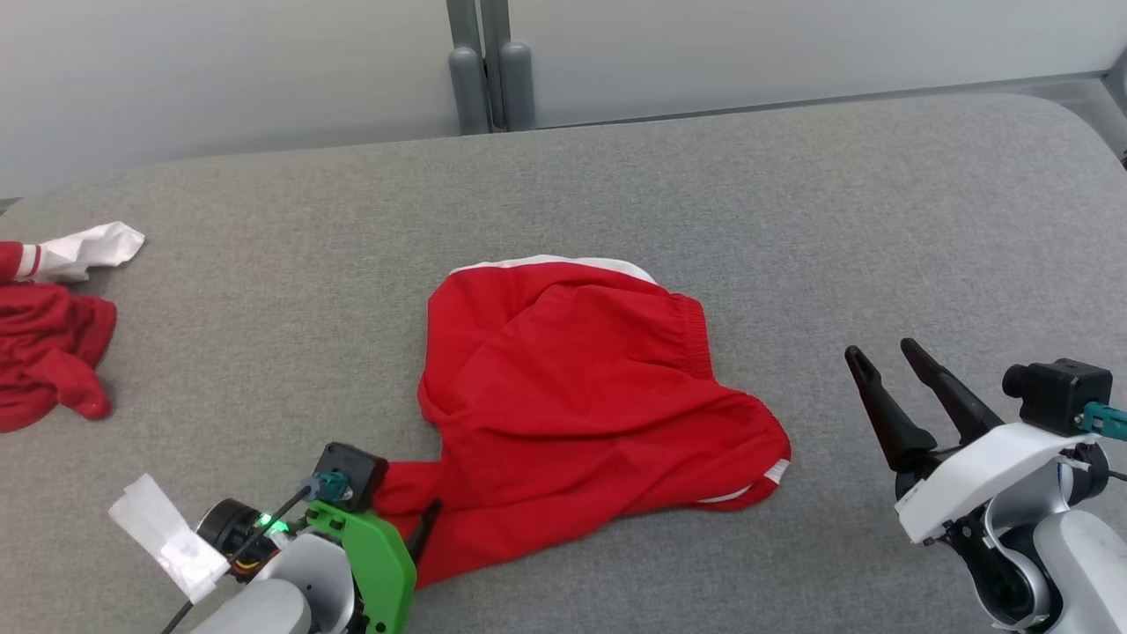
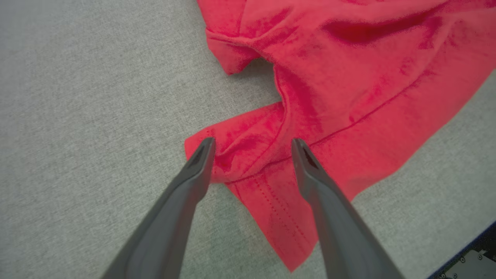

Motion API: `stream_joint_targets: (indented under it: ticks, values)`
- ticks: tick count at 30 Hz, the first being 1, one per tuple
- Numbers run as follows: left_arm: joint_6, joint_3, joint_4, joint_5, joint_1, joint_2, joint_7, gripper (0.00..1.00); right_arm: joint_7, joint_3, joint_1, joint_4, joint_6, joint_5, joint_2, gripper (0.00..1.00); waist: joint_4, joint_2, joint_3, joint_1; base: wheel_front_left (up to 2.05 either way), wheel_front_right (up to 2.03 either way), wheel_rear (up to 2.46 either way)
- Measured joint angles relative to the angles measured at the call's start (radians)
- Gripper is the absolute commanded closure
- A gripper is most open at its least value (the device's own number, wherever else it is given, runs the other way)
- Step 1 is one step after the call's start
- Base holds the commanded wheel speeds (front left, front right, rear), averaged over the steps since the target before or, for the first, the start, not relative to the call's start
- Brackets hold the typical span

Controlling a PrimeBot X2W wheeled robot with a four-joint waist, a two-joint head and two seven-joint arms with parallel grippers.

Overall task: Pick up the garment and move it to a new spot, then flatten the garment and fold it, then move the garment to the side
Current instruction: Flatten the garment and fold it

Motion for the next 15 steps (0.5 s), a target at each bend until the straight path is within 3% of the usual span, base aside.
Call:
stream_joint_targets:
  ticks: [5,6,7,8,15]
  values:
    - [-0.026,-0.041,0.058,0.033,-0.052,-0.021,0.029,0.0,0.005,-0.003,-0.005,-0.001,0.0,-0.003,0.003,0.0,-0.026,0.0,0.018,0.0,0.0,0.0,0.0]
    - [-0.024,-0.042,0.064,0.043,-0.057,-0.024,0.018,0.51,0.005,-0.005,-0.005,0.0,0.0,-0.003,0.003,0.0,-0.03,0.0,0.021,0.0,0.0,0.0,0.0]
    - [-0.023,-0.044,0.069,0.058,-0.066,-0.025,0.014,0.79,0.005,-0.007,-0.005,0.0,0.0,-0.003,0.003,0.0,-0.035,0.0,0.024,0.0,0.0,0.0,0.0]
    - [-0.023,-0.044,0.072,0.059,-0.071,-0.025,0.014,1.0,0.003,-0.01,-0.005,0.001,0.0,-0.003,0.003,0.0,-0.039,0.0,0.027,0.0,0.0,0.0,0.0]
    - [-0.022,-0.006,0.017,0.03,-0.078,-0.026,-0.039,1.0,0.001,-0.016,-0.004,0.004,0.0,-0.003,0.007,0.0,-0.055,0.0,0.034,0.0,0.0,0.0,0.0]
